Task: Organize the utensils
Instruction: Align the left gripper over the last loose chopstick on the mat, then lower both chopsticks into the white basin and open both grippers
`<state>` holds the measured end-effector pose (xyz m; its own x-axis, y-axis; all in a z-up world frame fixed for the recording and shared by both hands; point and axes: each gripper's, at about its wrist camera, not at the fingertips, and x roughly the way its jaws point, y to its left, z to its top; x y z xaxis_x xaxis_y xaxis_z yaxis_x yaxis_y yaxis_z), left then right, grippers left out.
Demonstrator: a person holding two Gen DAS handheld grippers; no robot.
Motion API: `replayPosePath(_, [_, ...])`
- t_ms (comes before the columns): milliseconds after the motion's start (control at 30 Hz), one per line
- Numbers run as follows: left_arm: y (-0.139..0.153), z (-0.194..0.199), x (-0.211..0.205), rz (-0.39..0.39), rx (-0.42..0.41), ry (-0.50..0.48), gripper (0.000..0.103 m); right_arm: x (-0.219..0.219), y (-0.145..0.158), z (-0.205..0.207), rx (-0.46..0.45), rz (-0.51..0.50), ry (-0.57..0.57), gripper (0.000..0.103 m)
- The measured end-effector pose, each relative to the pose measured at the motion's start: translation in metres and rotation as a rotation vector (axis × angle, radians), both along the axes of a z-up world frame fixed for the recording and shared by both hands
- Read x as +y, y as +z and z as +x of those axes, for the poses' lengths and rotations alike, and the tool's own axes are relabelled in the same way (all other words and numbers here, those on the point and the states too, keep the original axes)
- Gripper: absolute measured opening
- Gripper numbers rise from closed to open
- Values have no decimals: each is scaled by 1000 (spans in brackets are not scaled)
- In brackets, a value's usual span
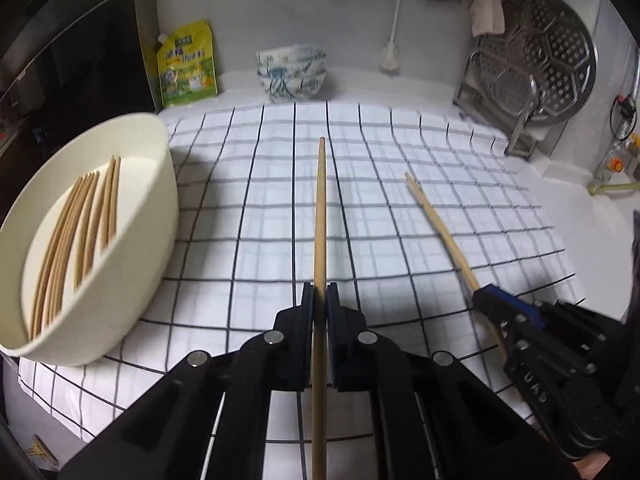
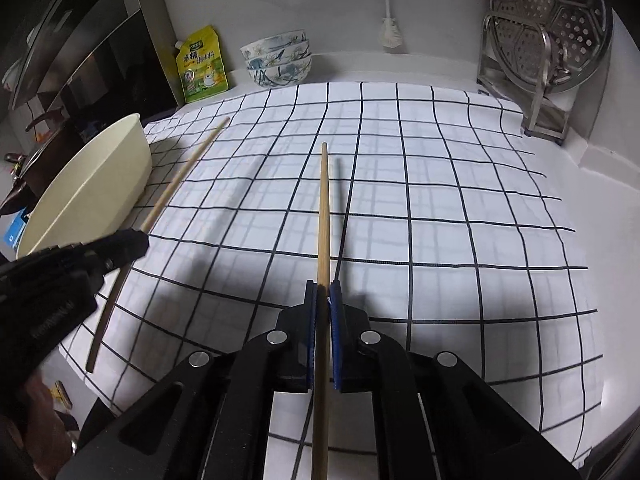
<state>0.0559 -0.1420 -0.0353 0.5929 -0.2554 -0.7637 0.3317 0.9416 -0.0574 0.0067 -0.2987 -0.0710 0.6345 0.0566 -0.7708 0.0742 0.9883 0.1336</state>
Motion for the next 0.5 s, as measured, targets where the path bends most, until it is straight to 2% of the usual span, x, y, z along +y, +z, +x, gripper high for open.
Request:
replayPosePath(200, [40,-5,32,-50,-74,-23,7,19,39,7,-51,102,23,6])
replayPosePath(333, [60,3,79,-92,-106,25,7,58,68,24,-94,126,89,6])
replayPosePath(500, [73,21,148,-78,-153,136,7,118,89,57,-122,113,176,6])
